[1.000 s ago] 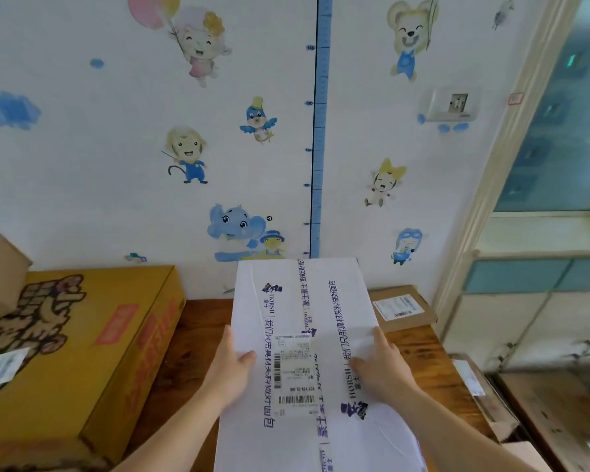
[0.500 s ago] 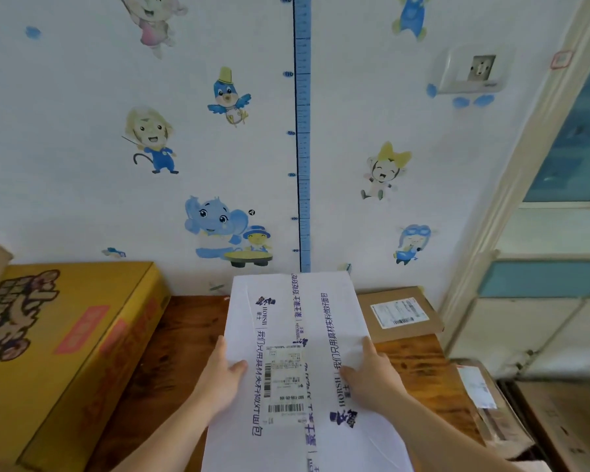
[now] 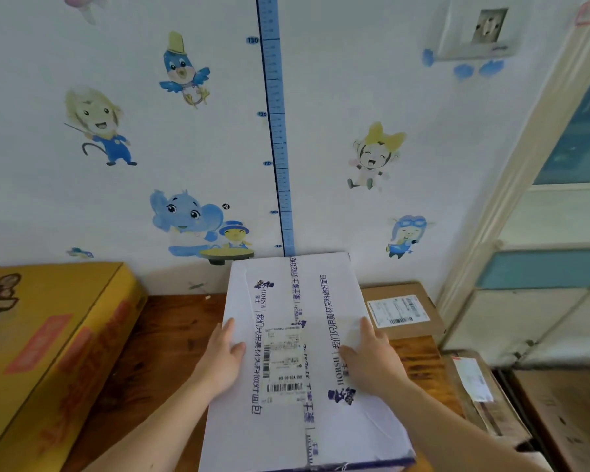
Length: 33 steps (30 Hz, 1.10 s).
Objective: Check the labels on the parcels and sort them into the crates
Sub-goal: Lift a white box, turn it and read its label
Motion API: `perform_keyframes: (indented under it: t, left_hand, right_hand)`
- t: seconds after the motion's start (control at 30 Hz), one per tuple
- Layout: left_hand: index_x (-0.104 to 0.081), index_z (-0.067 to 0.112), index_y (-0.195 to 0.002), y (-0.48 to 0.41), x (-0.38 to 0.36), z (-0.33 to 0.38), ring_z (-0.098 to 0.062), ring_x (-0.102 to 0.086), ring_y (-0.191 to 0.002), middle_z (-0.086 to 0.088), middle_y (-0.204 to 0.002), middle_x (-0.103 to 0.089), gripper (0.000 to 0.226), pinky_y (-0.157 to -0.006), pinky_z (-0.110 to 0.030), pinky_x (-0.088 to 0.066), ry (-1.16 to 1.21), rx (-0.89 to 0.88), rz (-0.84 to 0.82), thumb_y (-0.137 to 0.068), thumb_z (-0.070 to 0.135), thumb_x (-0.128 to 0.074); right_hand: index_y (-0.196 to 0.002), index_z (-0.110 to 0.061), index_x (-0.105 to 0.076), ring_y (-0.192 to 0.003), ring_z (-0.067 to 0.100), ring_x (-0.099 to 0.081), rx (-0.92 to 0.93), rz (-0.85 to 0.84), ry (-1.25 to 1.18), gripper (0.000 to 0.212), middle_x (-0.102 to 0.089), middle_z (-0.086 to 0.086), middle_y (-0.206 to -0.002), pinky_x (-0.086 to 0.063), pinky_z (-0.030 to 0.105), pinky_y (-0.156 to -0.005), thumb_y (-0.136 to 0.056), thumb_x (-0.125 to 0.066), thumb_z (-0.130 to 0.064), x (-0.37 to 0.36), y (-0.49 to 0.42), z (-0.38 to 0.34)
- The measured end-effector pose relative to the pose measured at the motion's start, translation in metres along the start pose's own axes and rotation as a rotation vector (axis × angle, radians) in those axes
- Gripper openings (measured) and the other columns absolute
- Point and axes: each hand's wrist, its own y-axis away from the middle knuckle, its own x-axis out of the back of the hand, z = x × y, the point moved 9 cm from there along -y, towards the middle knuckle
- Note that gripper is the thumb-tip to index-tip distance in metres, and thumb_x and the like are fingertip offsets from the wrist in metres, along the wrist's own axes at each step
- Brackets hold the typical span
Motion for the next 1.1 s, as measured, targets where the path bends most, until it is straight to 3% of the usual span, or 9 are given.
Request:
perform_keyframes:
  t: [0.43, 0.57, 0.63, 0.8, 0.97, 1.1]
  left_hand:
    - [0.001, 0.022, -0.157, -0.006, -0.01, -0.004, -0.026, -0.021, -0.148, -0.004, -0.165, 0.007, 0.062, -0.117, -0.034, -0.022, -0.109, 0.012, -0.03, -0.106, 0.025, -0.034]
    - [0.003, 0.02, -0.157, -0.006, -0.005, 0.01, -0.028, 0.006, -0.151, -0.008, -0.164, 0.015, 0.064, -0.122, -0.047, -0.01, -0.333, 0.03, -0.016, -0.105, 0.027, -0.034]
    - [0.003, 0.023, -0.157, -0.007, -0.009, 0.04, -0.026, 0.013, -0.151, -0.005, -0.163, 0.017, 0.069, -0.12, -0.053, -0.006, -0.462, -0.05, -0.014, -0.103, 0.032, -0.039]
    - [0.001, 0.027, -0.157, 0.0, -0.057, 0.127, -0.02, 0.014, -0.15, 0.001, -0.164, 0.015, 0.073, -0.121, -0.051, -0.001, -0.463, -0.287, -0.115, -0.101, 0.041, -0.044]
    - [-0.002, 0.027, -0.157, 0.002, -0.104, 0.177, -0.022, 0.012, -0.151, -0.001, -0.165, 0.011, 0.075, -0.122, -0.049, -0.002, -0.502, -0.371, -0.172, -0.1, 0.042, -0.047]
    - [-0.002, 0.025, -0.157, 0.0, -0.145, 0.206, -0.023, 0.012, -0.151, -0.003, -0.165, 0.01, 0.074, -0.121, -0.049, 0.0, -0.575, -0.426, -0.217, -0.1, 0.043, -0.046]
  right_hand:
    - [-0.153, -0.027, -0.003, -0.12, 0.028, -0.05, -0.018, -0.009, -0.007, 0.076, -0.034, 0.01, -0.145, -0.054, 0.045, -0.094, -0.096, -0.049, -0.044, -0.005, -0.006, 0.006]
    - [-0.155, -0.027, 0.001, -0.126, 0.029, -0.048, -0.005, -0.041, 0.022, 0.08, -0.025, 0.01, -0.153, -0.053, 0.043, -0.096, -0.096, -0.048, -0.049, -0.003, -0.003, 0.003]
    - [-0.156, -0.026, 0.001, -0.128, 0.028, -0.047, 0.012, -0.043, 0.031, 0.082, -0.022, 0.008, -0.156, -0.053, 0.04, -0.096, -0.096, -0.048, -0.052, 0.003, -0.003, 0.002]
    - [-0.155, -0.026, -0.009, -0.13, 0.03, -0.046, 0.03, -0.003, 0.031, 0.077, -0.024, 0.009, -0.155, -0.053, 0.044, -0.096, -0.096, -0.05, -0.052, 0.032, -0.009, 0.008]
    - [-0.154, -0.023, -0.022, -0.135, 0.031, -0.039, -0.028, 0.098, 0.004, 0.072, -0.031, 0.01, -0.152, -0.038, 0.042, -0.106, -0.094, -0.059, -0.038, 0.078, -0.012, 0.046]
    - [-0.148, -0.031, -0.035, -0.13, 0.03, -0.038, -0.094, 0.1, 0.007, 0.054, -0.031, 0.005, -0.15, -0.044, 0.041, -0.104, -0.097, -0.052, -0.024, 0.104, -0.02, 0.087]
